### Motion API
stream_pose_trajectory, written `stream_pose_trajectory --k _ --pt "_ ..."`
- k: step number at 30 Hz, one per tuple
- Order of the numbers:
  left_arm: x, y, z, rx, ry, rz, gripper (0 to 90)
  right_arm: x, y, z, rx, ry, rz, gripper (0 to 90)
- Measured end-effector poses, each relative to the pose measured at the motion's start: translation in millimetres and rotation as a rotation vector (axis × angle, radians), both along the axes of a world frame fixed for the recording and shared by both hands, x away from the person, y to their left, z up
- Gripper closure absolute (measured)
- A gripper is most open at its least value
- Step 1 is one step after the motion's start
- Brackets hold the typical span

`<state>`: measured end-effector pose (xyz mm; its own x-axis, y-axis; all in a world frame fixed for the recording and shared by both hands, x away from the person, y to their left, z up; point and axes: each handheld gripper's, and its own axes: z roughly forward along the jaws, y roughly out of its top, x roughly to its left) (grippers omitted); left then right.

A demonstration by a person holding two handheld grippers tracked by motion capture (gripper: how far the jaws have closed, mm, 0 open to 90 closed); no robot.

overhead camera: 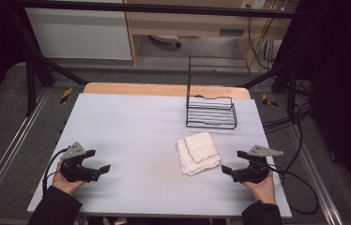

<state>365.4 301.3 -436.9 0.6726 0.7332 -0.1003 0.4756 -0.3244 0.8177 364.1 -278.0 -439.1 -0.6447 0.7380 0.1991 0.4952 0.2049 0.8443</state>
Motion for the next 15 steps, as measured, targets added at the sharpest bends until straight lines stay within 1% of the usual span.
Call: stream_pose_trajectory --k 6,15 --pt "-0.4 0.0 0.6 -0.004 -0.003 0.008 6.9 0.2 0.2 0.3 0.0 0.0 -0.002 0.7" --pt "-2.1 -0.1 1.3 -0.001 -0.006 0.014 6.8 1.4 6.2 2.1 -0.028 0.01 -0.004 0.8"
